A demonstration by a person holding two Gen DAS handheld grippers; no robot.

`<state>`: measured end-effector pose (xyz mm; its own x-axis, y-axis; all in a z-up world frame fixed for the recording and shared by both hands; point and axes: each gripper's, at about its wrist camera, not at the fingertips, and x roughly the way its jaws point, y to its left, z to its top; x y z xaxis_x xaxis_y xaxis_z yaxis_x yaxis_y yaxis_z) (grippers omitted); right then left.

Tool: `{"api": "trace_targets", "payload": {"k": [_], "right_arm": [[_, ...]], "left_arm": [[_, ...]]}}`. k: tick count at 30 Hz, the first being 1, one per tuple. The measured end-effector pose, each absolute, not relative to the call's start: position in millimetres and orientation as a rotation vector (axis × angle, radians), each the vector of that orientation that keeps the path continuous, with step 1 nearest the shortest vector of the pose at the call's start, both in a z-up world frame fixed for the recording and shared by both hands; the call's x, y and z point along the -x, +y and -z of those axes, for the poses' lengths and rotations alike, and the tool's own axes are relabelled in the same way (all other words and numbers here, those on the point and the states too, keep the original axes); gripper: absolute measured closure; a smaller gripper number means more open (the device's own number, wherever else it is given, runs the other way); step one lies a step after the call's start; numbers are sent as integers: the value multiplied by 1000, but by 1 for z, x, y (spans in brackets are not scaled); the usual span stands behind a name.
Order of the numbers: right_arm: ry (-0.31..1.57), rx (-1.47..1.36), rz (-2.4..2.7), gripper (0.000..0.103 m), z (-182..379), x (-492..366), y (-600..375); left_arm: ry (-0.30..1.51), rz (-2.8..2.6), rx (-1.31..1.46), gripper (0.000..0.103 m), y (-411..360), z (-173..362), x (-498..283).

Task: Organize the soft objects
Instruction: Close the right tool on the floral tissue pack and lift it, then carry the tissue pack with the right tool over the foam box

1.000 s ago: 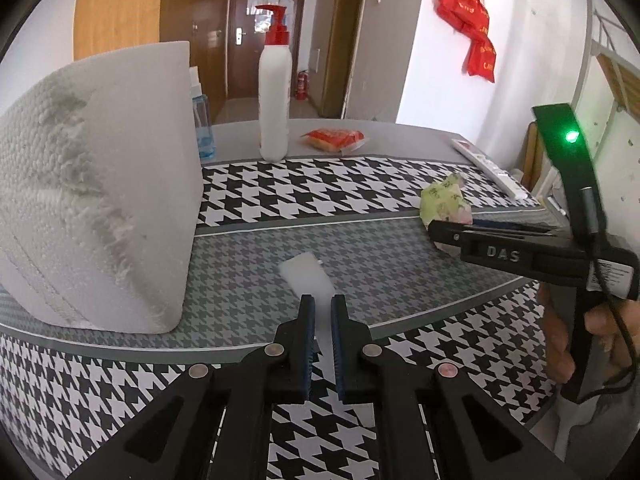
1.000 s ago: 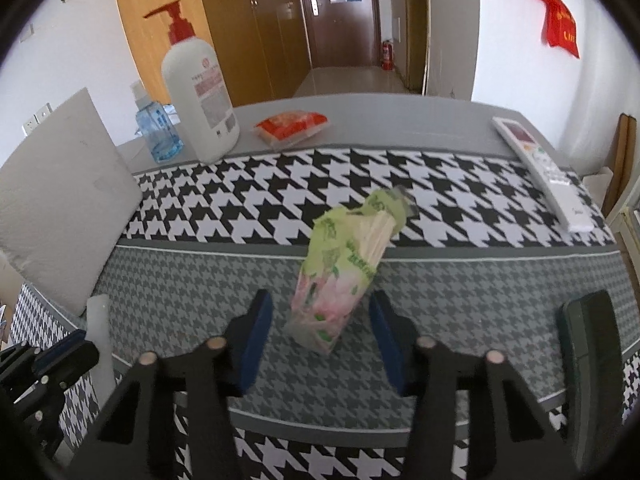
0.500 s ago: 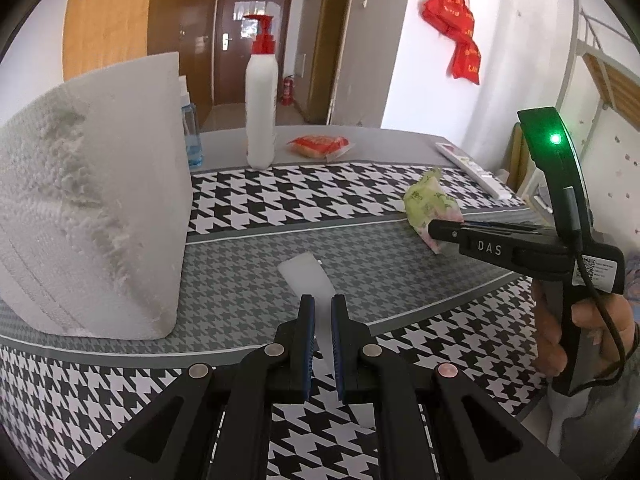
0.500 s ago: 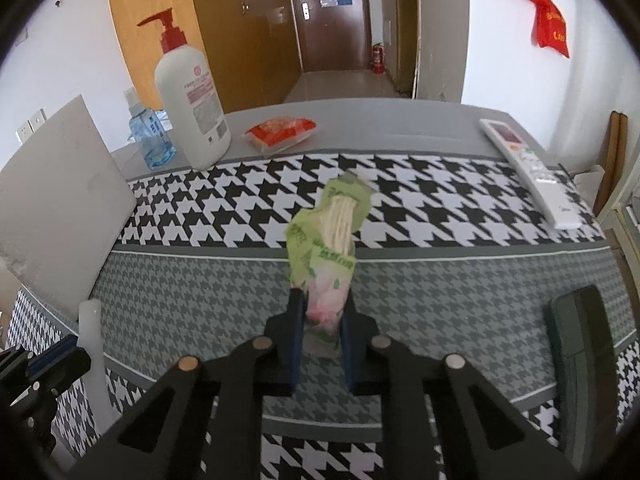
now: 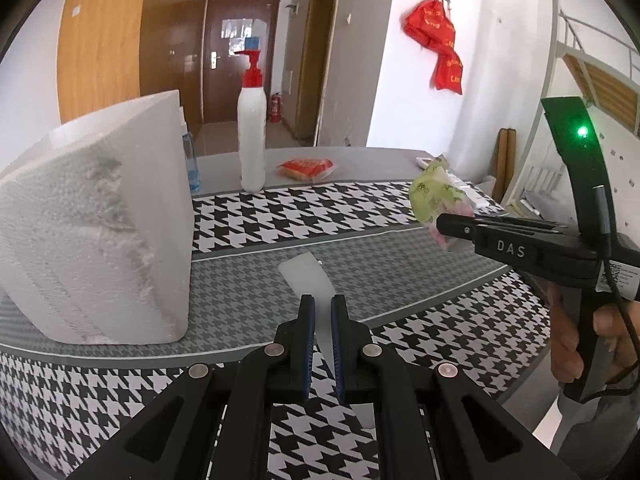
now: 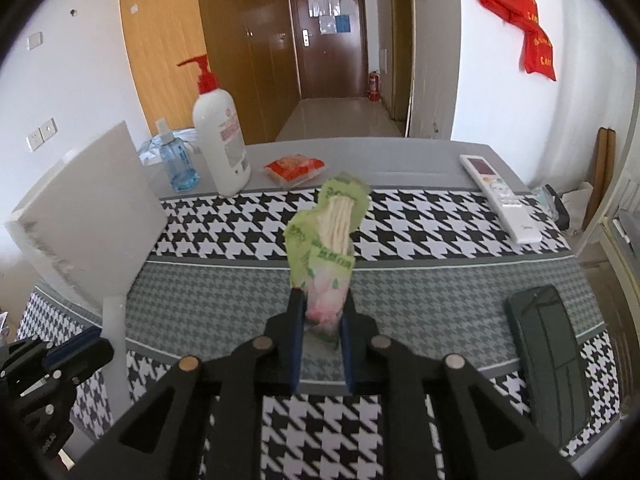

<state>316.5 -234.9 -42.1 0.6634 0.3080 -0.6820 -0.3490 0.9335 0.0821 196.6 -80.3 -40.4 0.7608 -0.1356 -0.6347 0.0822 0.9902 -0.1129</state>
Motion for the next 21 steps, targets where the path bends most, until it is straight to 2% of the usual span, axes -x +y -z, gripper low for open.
{"api": "trace_targets", "payload": {"k": [21], "right_arm": [[599,3,-341,83,8,-267,-233]], "left_arm": [[586,157,-11,94,-70,13,-169]]}}
